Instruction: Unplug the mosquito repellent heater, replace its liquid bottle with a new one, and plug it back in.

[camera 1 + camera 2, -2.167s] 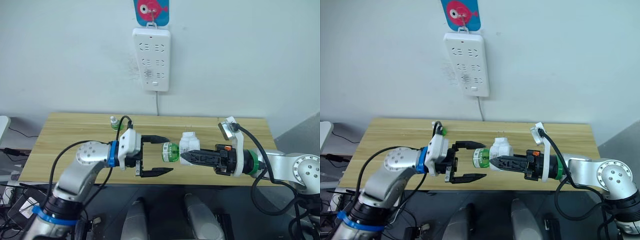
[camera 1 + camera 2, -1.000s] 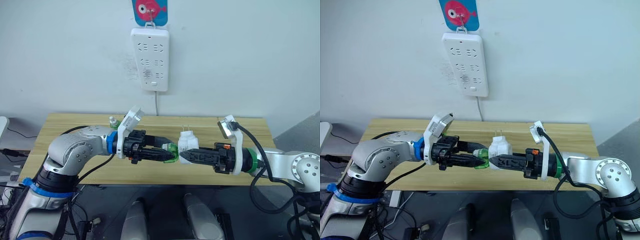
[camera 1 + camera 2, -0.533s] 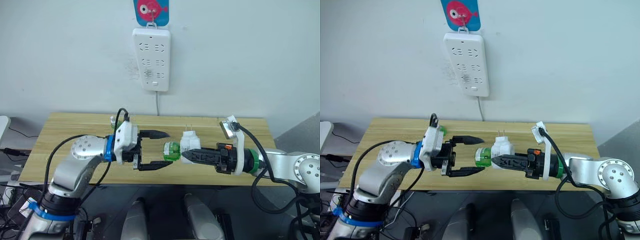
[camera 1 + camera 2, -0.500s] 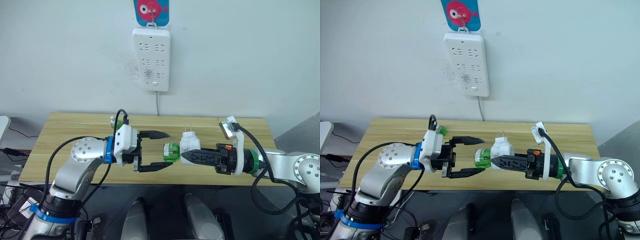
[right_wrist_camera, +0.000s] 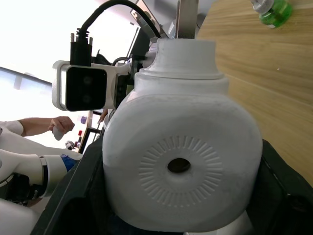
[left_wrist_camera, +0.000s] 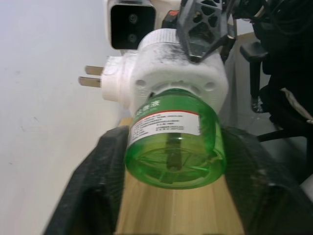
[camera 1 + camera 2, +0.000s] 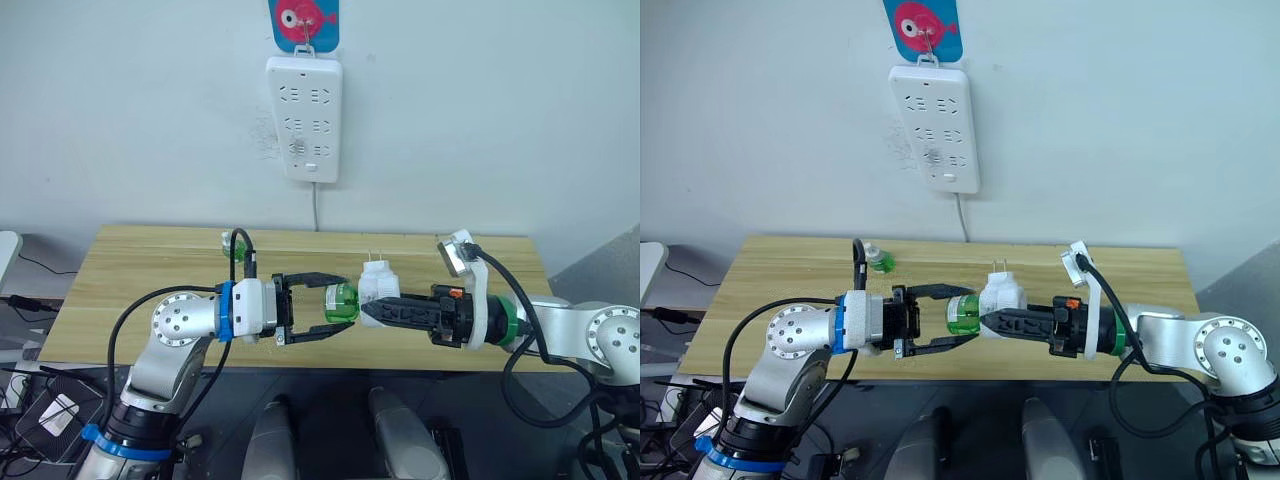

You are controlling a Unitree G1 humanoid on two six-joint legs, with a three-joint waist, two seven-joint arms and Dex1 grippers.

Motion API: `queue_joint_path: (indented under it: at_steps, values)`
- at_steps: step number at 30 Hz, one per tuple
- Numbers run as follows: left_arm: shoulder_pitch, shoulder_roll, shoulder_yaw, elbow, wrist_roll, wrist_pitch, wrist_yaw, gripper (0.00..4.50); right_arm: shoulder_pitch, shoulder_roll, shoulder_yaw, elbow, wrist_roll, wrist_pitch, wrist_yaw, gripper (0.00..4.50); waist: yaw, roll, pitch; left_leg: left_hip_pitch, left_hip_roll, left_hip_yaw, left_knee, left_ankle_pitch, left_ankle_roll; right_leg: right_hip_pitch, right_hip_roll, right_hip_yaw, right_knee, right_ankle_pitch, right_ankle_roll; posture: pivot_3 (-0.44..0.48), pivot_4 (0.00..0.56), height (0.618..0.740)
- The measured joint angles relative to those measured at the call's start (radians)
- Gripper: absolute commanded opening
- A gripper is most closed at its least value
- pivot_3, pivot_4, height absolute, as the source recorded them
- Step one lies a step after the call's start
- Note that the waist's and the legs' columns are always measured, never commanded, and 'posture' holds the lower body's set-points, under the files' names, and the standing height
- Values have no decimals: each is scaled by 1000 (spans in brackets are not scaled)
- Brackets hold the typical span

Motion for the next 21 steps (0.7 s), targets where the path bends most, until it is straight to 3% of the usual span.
queue_joint_path:
  at_steps: [2,4,8,11,14,21]
  values:
    - [0,19,0,-18,-22,43,2,2286,0,1,1,-1,0,1,1,3052,0,0,0,0,0,0,0,0,0,0,0,0,0,0,0,-197,270,735]
    - [-5,91,0,-87,-110,220,20,2286,1,3,4,-11,0,7,4,3052,0,0,0,0,0,-1,0,0,0,0,0,0,1,0,0,-189,268,735]
    - [-124,223,13,-143,-475,776,119,2286,-5,3,2,-12,0,9,27,3052,0,0,0,0,0,-3,0,0,0,1,1,-2,1,0,0,-187,269,735]
    - [-214,270,21,-71,-673,1043,135,2286,-6,6,8,-24,-10,19,49,3052,-1,0,0,0,0,-2,0,0,0,0,1,-2,0,0,0,-189,269,735]
    - [-236,287,20,-46,-709,1126,115,2286,-7,8,23,-38,-33,23,66,3052,-2,0,0,0,0,-2,-1,0,0,-1,1,-2,0,0,0,-192,269,735]
    - [-210,277,27,-65,-700,1138,106,2286,-2,7,32,-41,-39,24,69,3052,0,0,0,0,0,-3,-2,0,0,-1,1,-3,1,0,0,-197,275,735]
